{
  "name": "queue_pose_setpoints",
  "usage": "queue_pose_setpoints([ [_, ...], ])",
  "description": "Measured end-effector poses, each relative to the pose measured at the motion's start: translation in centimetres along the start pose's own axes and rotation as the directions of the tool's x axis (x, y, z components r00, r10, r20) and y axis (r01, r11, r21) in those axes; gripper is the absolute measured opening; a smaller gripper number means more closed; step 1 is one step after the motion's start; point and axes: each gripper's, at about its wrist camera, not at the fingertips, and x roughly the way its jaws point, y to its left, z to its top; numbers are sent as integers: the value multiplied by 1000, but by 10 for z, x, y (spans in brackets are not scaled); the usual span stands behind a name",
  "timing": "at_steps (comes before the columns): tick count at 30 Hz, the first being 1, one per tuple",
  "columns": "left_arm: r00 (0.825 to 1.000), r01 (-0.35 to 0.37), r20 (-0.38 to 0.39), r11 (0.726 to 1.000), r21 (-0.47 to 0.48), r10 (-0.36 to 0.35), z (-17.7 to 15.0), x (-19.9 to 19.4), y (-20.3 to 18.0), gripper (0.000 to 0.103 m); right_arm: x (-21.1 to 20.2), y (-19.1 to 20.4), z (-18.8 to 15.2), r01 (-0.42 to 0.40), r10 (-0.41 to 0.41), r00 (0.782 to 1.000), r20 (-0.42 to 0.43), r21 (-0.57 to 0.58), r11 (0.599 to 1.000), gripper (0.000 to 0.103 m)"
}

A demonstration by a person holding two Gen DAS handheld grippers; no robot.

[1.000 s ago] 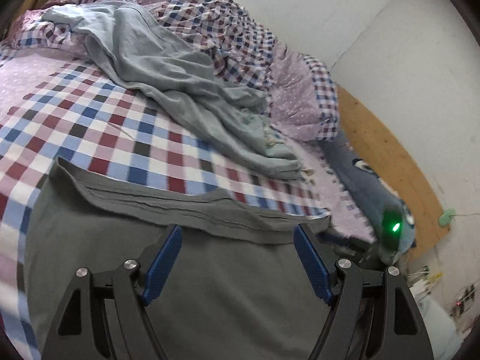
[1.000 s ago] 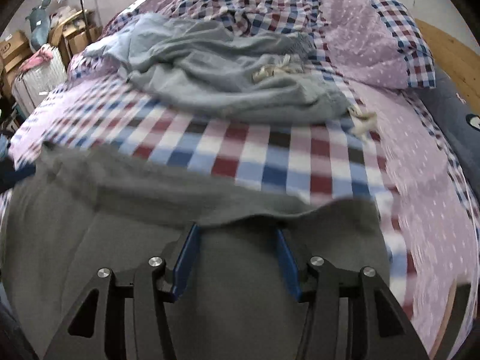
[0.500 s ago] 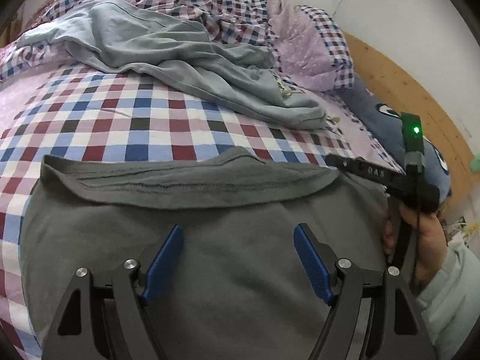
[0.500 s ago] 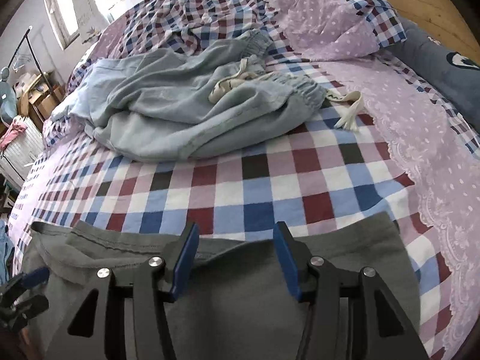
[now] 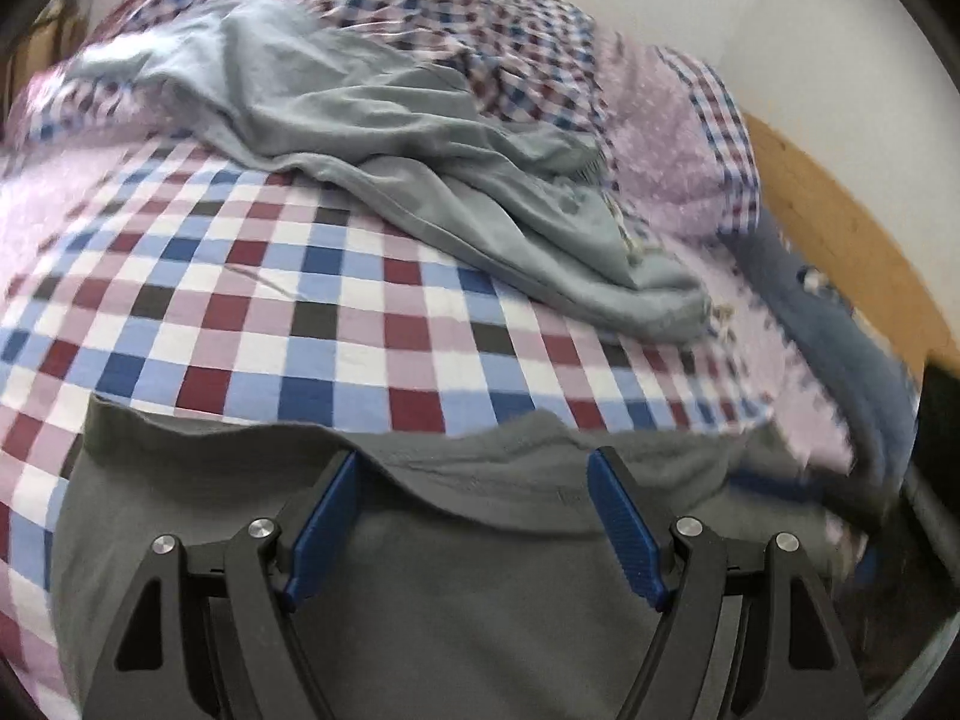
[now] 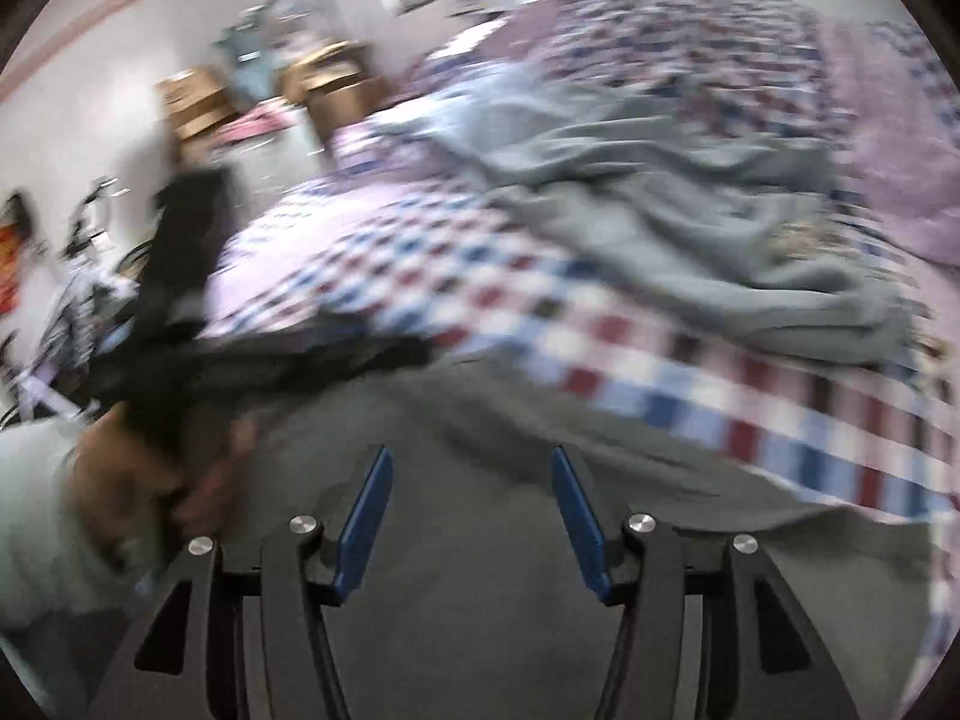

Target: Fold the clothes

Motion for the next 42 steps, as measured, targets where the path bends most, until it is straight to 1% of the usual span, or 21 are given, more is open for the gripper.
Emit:
queue_pose_setpoints([
  [1, 1000, 12, 4, 1000, -26, -12, 2, 0, 5, 80, 4, 5, -1, -31, 31, 999, -14, -15, 999, 59],
  [3, 1000, 16, 12, 999, -50, -16, 4, -2, 10, 80, 12, 11, -4, -71, 70, 996, -47, -21, 997, 59],
  [5, 1000, 17, 19, 998, -62, -16, 6, -4, 13, 80, 22, 14, -7, -76, 74, 993, -93, -13, 997, 59],
  [8, 1000, 11, 19, 999, -48, -10, 6, -6, 12, 80, 32, 12, -11, -69, 68, 988, -140, -2, 998, 59],
  [11, 1000, 12, 21, 1000, -28, -12, 6, -11, 10, 80, 35, 7, -8, -57, 60, 990, -127, 29, 998, 59],
  [13, 999, 26, 28, 999, -28, -25, 5, -14, 9, 80, 38, 1, -4, -45, 51, 993, -107, 62, 997, 59],
  [14, 999, 36, 27, 999, -30, -35, 5, -15, 9, 80, 39, -2, 0, -24, 31, 995, -92, 76, 997, 60],
  [15, 999, 46, 26, 998, -32, -45, 4, -15, 9, 80, 41, -7, 2, 25, -17, 997, -79, 94, 995, 65],
  [17, 998, 55, 18, 998, -34, -54, 1, -15, 8, 80, 43, -20, 5, 103, -96, 994, -58, 150, 983, 66],
  [19, 999, 51, 1, 998, -30, -51, -3, -11, 6, 80, 42, -37, 5, 168, -165, 986, -32, 219, 961, 66],
  [21, 999, 47, -13, 999, -11, -47, -7, -9, 2, 80, 37, -52, 5, 250, -255, 967, -19, 275, 928, 67],
  [24, 999, 41, -19, 999, 32, -40, -10, -9, -3, 80, 25, -66, 5, 327, -344, 939, -6, 323, 888, 70],
  [27, 999, 25, -28, 995, 98, -23, -14, -9, -11, 80, 18, -77, 7, 355, -383, 924, 5, 359, 863, 74],
  [30, 999, -1, -41, 984, 178, 9, -18, -9, -22, 80, 15, -84, 5, 355, -381, 925, -8, 379, 854, 75],
  [32, 998, -18, -47, 973, 231, 30, -20, -8, -28, 80, 16, -84, 6, 356, -379, 925, -11, 375, 856, 75],
  [35, 995, -76, -45, 956, 284, 92, -25, -2, -35, 80, 20, -78, 9, 342, -363, 932, -2, 341, 876, 75],
  [37, 992, -107, -39, 953, 282, 122, -24, 3, -35, 80, 20, -70, 11, 334, -350, 937, 2, 300, 894, 75],
  [39, 989, -129, -36, 959, 253, 142, -20, 7, -30, 80, 21, -60, 12, 317, -327, 945, 0, 250, 915, 75],
  [42, 990, -125, -38, 972, 197, 135, -14, 11, -22, 80, 24, -43, 10, 290, -295, 956, -3, 177, 940, 75],
])
